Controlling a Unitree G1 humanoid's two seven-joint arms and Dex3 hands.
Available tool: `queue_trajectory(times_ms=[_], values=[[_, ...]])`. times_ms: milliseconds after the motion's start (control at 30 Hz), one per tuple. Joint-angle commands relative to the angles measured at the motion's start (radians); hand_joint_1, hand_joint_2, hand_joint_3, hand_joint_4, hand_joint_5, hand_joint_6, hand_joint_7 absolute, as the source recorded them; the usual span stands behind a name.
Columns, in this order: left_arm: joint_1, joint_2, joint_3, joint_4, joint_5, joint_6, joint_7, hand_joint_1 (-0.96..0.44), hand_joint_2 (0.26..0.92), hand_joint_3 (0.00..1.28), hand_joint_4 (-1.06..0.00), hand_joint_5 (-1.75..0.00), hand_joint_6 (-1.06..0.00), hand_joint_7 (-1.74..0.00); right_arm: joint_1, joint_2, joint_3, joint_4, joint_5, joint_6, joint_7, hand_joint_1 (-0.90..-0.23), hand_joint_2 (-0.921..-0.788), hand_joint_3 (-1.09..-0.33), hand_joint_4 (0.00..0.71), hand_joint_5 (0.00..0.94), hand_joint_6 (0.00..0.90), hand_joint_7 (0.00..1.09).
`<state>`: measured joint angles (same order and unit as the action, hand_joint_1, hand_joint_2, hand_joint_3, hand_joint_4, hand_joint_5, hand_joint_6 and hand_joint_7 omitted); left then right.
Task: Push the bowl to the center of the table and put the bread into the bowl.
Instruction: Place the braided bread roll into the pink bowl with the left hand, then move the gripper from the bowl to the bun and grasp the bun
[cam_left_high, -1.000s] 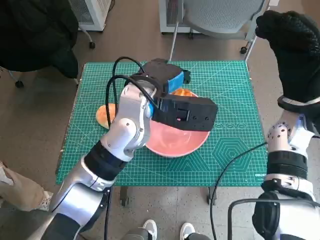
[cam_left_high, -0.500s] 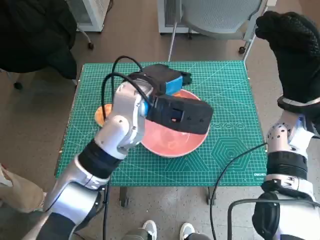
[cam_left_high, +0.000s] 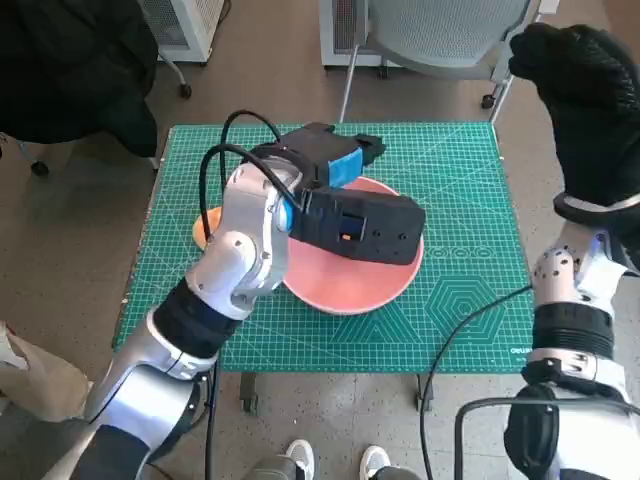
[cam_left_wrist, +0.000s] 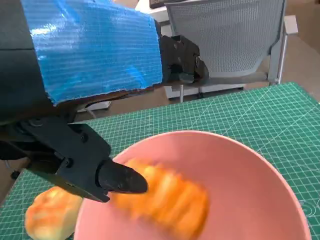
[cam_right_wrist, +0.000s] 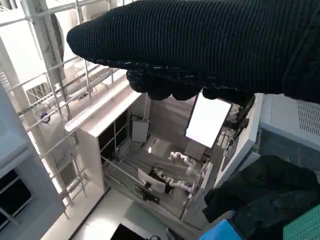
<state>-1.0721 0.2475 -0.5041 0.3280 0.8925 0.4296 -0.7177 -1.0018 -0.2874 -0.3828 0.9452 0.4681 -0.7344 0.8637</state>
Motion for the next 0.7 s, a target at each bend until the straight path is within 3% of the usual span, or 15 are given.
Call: queue_trajectory(times_ms=[33, 700], values=[[0.015, 0.008, 0.0, -0.026, -0.012, 0.0, 0.01, -0.52, 0.765, 0.07, 0.0, 0.0, -0.08, -0.23, 0.024, 0.007, 0.002, 0.008, -0.001, 0.011, 0.001, -0.783, -0.921, -0.751, 0.22, 0.001, 0.302, 0.0], [0.041, 0.039, 0.008, -0.122, -0.002, 0.041, -0.009, -0.42, 0.778, 0.04, 0.0, 0.0, -0.08, -0.2, 0.023, 0.01, 0.005, 0.019, -0.004, 0.007, 0.001, -0.788, -0.921, -0.751, 0.22, 0.0, 0.302, 0.0]])
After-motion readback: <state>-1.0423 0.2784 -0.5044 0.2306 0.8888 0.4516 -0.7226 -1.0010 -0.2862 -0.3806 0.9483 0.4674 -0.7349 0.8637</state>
